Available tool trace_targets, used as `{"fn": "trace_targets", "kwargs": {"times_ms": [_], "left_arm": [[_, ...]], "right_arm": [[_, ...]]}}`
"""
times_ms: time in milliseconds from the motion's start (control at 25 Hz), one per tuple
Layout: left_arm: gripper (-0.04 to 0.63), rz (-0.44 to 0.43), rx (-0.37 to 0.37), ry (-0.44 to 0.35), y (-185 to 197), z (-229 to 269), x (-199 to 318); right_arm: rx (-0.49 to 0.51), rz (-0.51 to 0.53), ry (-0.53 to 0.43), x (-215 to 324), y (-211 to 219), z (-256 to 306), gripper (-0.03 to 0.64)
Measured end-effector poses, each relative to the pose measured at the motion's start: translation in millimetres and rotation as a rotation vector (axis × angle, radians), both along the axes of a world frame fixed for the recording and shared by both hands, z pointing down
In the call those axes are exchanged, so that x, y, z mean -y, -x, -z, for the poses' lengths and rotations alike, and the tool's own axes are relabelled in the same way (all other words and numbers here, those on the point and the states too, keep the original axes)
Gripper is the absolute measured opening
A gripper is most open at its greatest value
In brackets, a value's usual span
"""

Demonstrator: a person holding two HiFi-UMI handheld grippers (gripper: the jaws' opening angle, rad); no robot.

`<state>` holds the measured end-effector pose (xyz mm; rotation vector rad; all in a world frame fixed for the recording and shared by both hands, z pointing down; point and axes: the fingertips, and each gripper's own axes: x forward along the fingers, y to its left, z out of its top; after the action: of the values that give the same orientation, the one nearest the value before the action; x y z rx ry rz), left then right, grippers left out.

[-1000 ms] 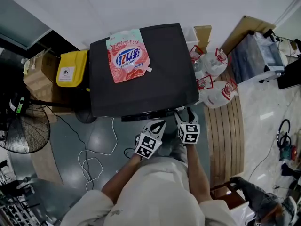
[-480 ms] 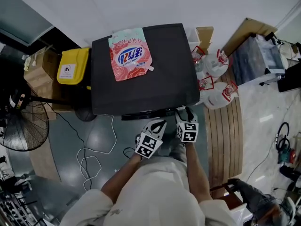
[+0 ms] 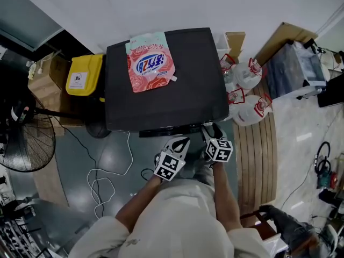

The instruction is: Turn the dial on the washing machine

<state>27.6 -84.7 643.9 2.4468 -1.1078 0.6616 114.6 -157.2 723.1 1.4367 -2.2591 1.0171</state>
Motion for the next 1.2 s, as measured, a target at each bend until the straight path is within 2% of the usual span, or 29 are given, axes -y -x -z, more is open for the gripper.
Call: {"fn": "trace_targets", "kwargs": {"times_ms": [1200], "left_arm": [[0.012,0.001,0.002,0.002,-3.6,-1.1,2.0]], "right_arm": [[0.324,-0.125,0.099,2.0,-4.9,-1.1,0.268]]}}
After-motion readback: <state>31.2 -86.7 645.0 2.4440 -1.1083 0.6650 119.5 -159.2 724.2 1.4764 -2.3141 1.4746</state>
